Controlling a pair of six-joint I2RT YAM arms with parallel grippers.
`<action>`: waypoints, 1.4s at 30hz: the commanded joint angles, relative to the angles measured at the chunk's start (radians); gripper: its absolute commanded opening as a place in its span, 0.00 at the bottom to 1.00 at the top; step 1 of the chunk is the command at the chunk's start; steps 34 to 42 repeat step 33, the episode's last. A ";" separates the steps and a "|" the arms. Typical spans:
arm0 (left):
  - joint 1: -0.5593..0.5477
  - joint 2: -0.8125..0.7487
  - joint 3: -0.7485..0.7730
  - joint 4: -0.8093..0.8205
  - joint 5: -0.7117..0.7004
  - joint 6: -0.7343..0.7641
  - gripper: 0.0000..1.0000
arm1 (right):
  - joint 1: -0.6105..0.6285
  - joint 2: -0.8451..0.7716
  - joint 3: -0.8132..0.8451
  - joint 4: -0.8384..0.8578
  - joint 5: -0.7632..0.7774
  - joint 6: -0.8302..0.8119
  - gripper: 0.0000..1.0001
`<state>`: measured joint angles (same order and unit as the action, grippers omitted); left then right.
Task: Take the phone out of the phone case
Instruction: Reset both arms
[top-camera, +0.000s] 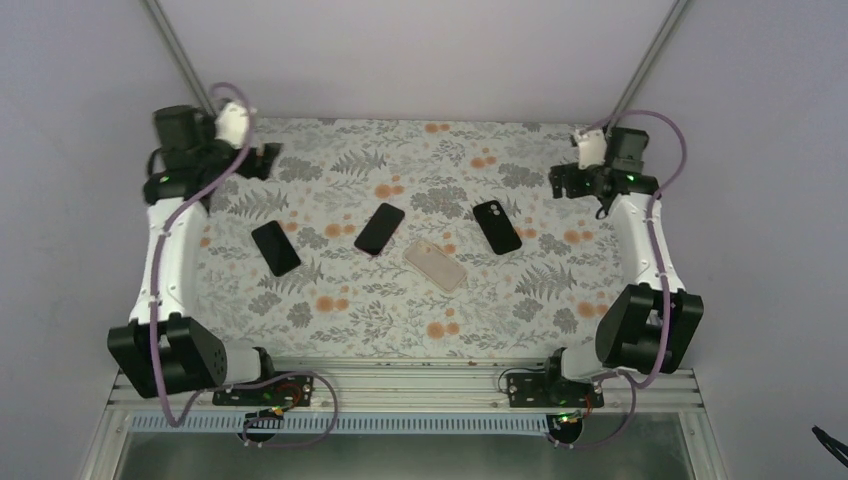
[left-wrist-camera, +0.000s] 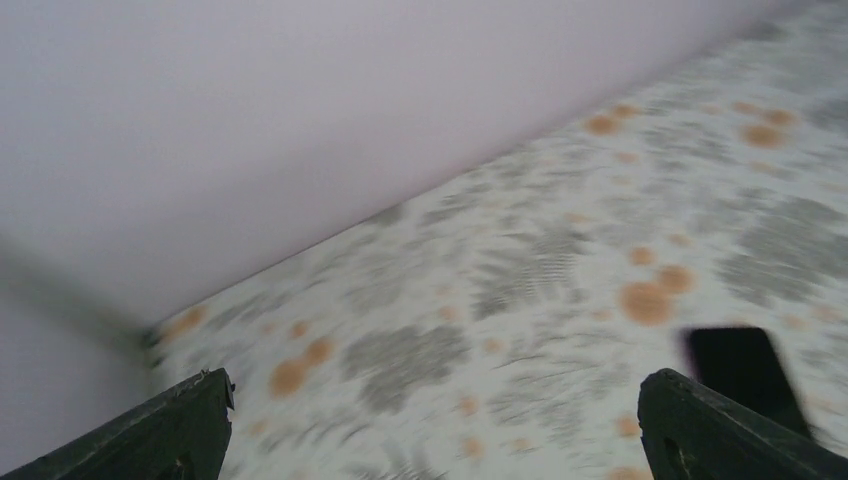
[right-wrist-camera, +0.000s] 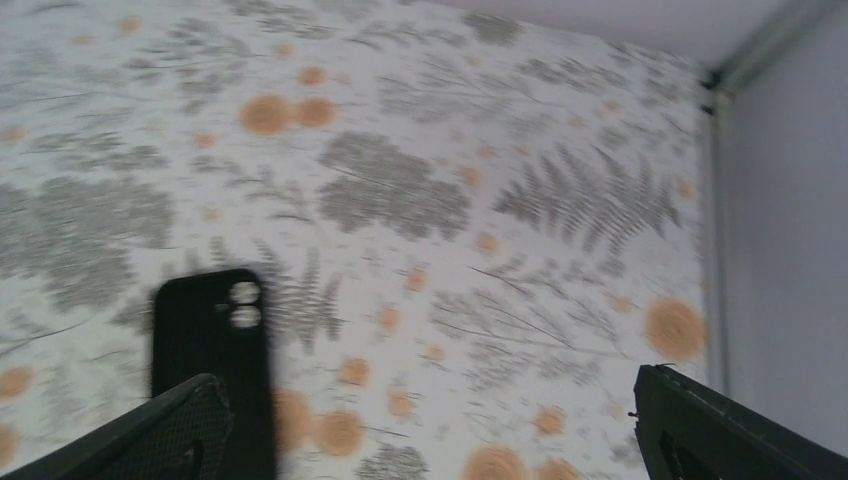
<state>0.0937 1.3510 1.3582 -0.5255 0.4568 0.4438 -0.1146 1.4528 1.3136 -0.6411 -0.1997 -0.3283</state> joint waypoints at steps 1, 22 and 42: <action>0.243 -0.105 -0.115 0.084 -0.035 -0.119 1.00 | -0.113 -0.006 -0.074 0.158 -0.002 0.056 1.00; 0.490 -0.105 -0.562 0.236 0.176 -0.121 1.00 | -0.064 0.060 -0.215 0.351 0.402 0.070 1.00; 0.506 -0.132 -0.549 0.177 0.280 -0.083 1.00 | 0.003 0.026 -0.227 0.350 0.393 0.077 1.00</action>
